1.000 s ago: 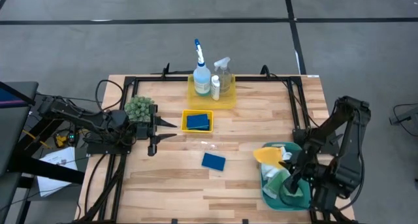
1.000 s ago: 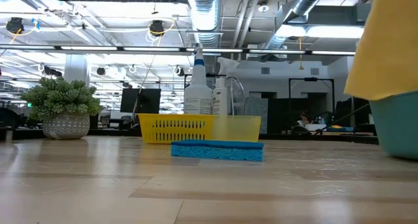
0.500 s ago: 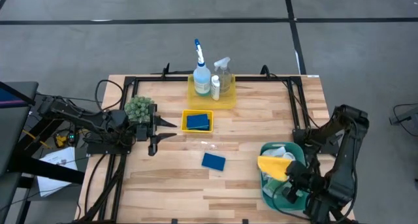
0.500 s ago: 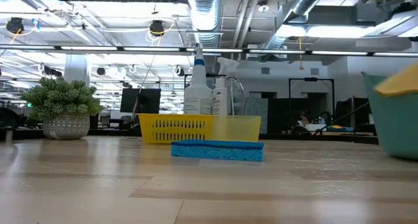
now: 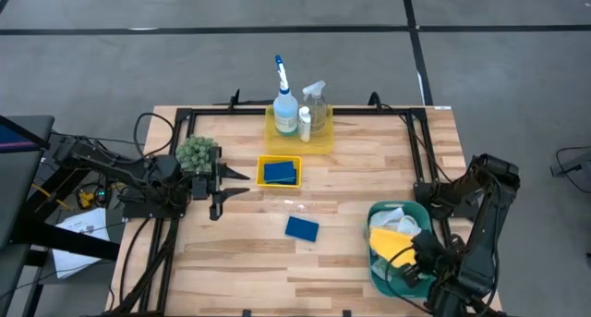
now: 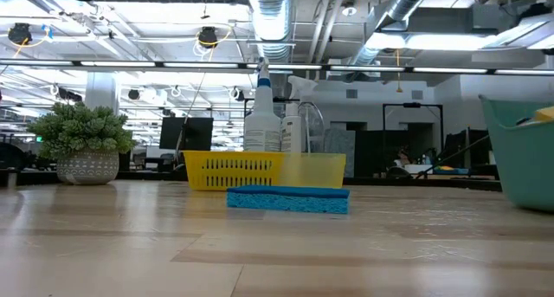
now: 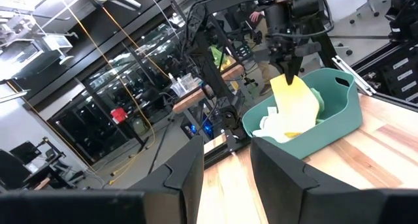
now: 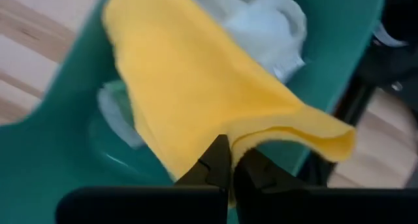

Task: Pick & Place Kitchen Items
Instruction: Put the yellow cloth into the green bin

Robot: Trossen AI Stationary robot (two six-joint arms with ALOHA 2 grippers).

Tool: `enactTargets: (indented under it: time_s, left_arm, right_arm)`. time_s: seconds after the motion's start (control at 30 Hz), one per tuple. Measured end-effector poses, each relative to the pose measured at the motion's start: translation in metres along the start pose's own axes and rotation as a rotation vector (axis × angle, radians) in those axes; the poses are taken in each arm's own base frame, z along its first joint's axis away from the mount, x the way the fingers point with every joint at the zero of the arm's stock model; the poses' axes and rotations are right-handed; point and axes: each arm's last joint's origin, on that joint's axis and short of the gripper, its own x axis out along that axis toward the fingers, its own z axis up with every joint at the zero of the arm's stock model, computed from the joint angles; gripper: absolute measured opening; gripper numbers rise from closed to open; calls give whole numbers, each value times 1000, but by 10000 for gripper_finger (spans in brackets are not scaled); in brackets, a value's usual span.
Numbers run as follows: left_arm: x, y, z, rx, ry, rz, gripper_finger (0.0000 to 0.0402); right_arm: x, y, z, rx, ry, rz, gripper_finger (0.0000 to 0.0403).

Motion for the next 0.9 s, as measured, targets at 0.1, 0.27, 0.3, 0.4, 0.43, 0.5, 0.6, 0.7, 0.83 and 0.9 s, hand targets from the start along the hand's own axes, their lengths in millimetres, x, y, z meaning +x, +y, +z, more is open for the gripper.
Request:
enactTargets:
  time_s: [0.1,0.27,0.3,0.4,0.43,0.5,0.6,0.7,0.83,0.9]
  left_arm:
    - [0,0,0,0,-1,-2,121]
    - [0,0,0,0,-1,-2,121]
    - [0,0,0,0,-1,-2,121]
    - [0,0,0,0,-1,-2,121]
    - [0,0,0,0,-1,-2,121]
    - [0,0,0,0,-1,-2,121]
    - [0,0,0,0,-1,-2,121]
    - [0,0,0,0,-1,-2,121]
    - [0,0,0,-1,-4,1,121]
    - [0,0,1,-2,-6,2,121]
  right_arm:
    - [2,2,-1,18,38,-36,0]
    - [3,5,4,45,75,-70,0]
    - [3,5,5,49,84,-77,0]
    - [4,6,5,52,92,-87,0]
    - [5,5,5,45,89,-91,0]
    - [8,5,5,25,84,-100,0]
    - [9,6,8,12,87,-103,0]
    - [10,9,12,-2,89,-104,0]
    - [13,16,24,-41,95,-109,0]
    - [15,21,33,-70,90,-108,0]
